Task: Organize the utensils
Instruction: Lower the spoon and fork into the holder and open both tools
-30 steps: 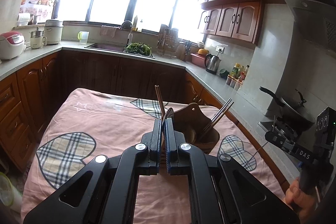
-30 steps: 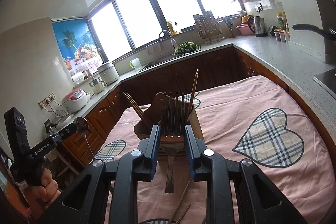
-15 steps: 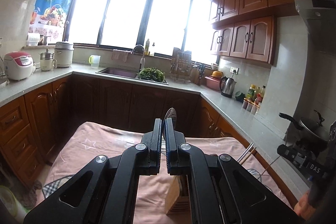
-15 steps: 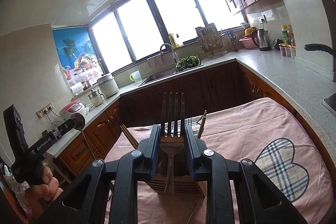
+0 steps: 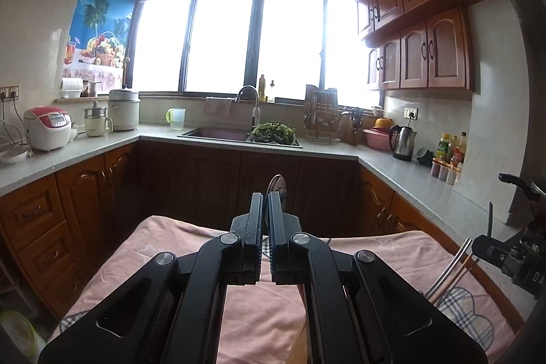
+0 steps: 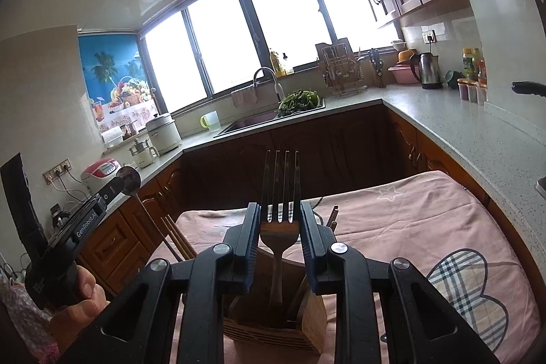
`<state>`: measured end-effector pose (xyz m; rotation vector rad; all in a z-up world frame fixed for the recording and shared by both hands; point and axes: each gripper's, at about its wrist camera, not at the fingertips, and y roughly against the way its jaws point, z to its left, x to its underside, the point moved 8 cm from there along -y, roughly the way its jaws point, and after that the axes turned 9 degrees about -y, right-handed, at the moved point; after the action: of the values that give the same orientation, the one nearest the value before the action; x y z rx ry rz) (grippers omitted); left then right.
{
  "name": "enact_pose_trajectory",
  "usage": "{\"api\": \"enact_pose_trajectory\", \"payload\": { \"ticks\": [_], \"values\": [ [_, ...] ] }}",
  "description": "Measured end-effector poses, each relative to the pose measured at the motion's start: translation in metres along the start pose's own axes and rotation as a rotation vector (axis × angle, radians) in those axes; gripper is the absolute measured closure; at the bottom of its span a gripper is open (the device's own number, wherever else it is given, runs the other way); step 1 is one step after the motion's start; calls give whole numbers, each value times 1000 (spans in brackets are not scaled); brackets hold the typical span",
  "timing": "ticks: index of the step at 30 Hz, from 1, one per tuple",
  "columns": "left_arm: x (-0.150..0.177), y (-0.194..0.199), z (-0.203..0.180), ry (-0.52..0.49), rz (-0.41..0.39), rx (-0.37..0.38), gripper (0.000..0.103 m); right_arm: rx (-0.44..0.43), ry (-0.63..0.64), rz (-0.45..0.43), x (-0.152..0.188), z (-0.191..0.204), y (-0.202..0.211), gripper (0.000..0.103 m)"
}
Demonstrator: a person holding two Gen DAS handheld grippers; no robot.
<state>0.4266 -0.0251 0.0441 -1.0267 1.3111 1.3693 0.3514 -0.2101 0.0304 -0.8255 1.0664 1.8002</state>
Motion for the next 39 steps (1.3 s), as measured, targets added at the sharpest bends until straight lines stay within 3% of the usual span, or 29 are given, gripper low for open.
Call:
{"api": "enact_pose_trajectory", "payload": {
  "ticks": [19, 28, 39],
  "values": [
    [54, 0, -29, -61, 79, 97, 101, 23, -6, 141, 64, -16, -37, 80],
    [61, -5, -33, -35, 121, 148, 101, 21, -5, 145, 62, -17, -38, 79],
    [60, -5, -30, -19, 141, 158, 101, 19, -8, 147, 62, -17, -38, 79]
  ]
}}
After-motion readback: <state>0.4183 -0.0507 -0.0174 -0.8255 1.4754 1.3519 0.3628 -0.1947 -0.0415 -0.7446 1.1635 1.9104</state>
